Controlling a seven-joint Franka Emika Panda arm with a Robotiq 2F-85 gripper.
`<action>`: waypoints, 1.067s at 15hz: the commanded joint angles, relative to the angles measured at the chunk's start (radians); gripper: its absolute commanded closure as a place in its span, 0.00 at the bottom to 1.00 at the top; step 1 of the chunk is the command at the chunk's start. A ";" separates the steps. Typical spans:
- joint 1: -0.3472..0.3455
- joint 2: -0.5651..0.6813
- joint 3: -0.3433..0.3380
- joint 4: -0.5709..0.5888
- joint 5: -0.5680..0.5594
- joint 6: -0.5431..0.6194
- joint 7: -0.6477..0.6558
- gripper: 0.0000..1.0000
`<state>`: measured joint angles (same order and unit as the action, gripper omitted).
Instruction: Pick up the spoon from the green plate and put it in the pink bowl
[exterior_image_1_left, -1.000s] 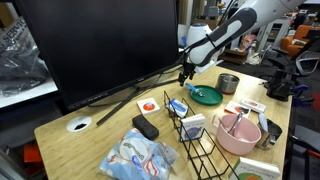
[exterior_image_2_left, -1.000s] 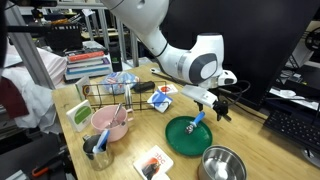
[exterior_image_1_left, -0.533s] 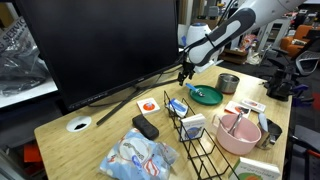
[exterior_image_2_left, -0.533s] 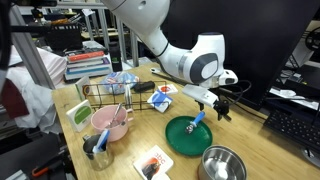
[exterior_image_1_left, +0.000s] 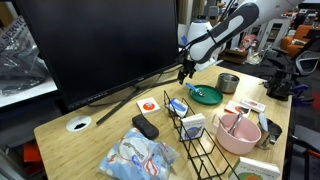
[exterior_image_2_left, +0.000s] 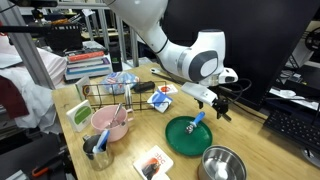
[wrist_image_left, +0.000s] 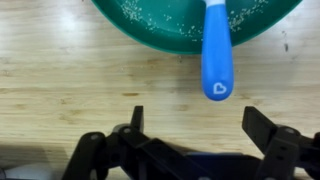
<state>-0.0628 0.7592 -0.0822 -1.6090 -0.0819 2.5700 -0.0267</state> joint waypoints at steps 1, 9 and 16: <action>-0.023 -0.056 0.027 -0.076 0.022 -0.004 -0.028 0.00; -0.025 -0.078 0.032 -0.144 0.035 0.006 -0.032 0.00; -0.026 -0.073 0.032 -0.138 0.040 0.018 -0.029 0.43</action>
<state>-0.0663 0.7097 -0.0730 -1.7198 -0.0626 2.5715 -0.0333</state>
